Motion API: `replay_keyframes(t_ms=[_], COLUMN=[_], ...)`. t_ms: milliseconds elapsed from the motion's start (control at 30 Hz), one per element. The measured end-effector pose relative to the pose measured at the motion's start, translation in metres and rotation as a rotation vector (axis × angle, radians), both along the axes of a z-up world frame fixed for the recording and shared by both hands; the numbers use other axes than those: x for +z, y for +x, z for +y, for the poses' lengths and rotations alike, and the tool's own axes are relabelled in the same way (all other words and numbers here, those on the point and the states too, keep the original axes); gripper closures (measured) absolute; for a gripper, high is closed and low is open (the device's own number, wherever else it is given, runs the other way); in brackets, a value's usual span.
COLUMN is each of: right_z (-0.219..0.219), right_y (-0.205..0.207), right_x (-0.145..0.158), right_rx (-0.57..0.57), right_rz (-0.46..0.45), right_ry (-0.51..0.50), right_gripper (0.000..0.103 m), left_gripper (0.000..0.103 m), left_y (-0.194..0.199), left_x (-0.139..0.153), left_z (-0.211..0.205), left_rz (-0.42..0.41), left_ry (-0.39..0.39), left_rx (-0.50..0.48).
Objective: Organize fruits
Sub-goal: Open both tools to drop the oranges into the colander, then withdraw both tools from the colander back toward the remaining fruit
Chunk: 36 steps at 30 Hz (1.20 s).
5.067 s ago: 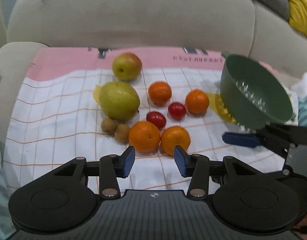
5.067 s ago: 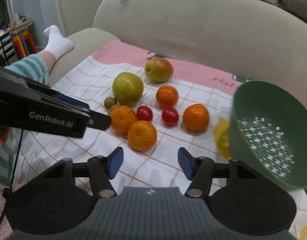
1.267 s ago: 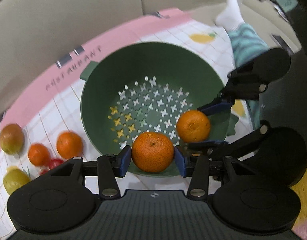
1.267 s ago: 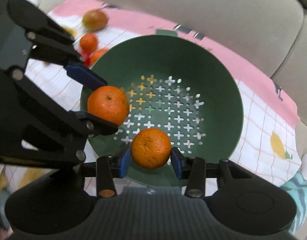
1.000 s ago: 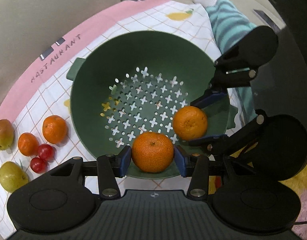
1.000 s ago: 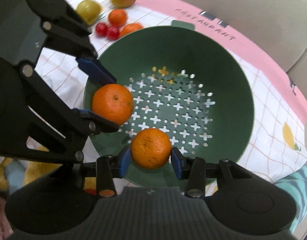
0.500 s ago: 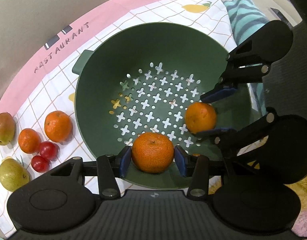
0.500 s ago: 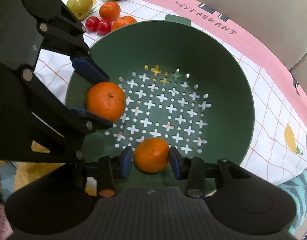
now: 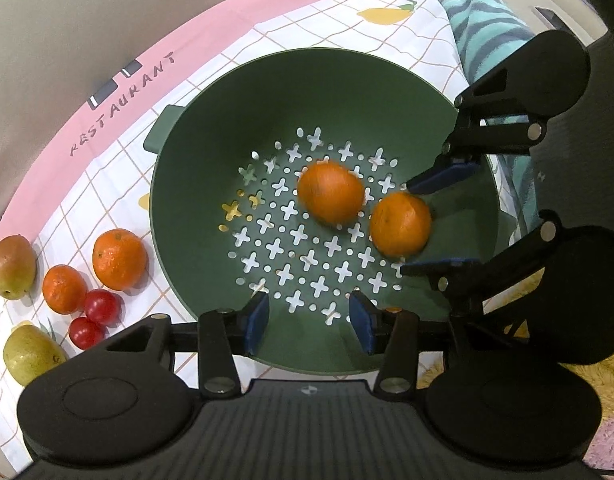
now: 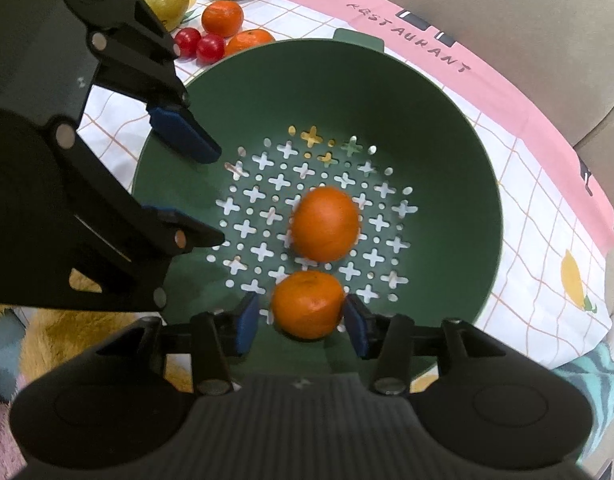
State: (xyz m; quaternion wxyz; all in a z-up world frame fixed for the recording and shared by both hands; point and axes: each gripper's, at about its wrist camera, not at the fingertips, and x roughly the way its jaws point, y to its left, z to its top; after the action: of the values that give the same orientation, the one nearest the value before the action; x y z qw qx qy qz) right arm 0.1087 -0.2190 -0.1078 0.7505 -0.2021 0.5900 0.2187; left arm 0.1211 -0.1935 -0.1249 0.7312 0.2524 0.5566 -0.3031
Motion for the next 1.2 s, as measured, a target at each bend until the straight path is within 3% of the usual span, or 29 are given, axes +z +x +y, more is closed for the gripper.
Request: replay_keyframes(t_ms=[300, 567, 667, 967, 1200], right_z=[0.0, 0.0, 0.0, 0.003, 0.01], right_y=[-0.008, -0.02, -0.027, -0.051, -0.065], right_x=[0.014, 0.031, 0.038, 0.058, 0.061], right_rx=[-0.004, -0.019, -0.035, -0.119, -0.281], right_rz=[-0.039, -0.091, -0.126, -0.224, -0.273], right_ry=[-0.013, -0.012, -0.011, 0.052, 0.163], right_gripper=[0.038, 0.033, 0.024, 0.023, 0.022], left_gripper=[0.048, 0.048, 0.048, 0.048, 0.047], left_y=[-0.011, -0.022, -0.027, -0.039, -0.05], left_x=[0.013, 0.031, 0.038, 0.062, 0.075], left_z=[0.002, 0.013, 0.02, 0.047, 0.076], left_rz=[-0.026, -0.054, -0.068, -0.127, -0.18], left_ry=[-0.028, -0.069, -0.093, -0.164, -0.212], left_rx=[-0.003, 0.019, 0.036, 0.107, 0.187])
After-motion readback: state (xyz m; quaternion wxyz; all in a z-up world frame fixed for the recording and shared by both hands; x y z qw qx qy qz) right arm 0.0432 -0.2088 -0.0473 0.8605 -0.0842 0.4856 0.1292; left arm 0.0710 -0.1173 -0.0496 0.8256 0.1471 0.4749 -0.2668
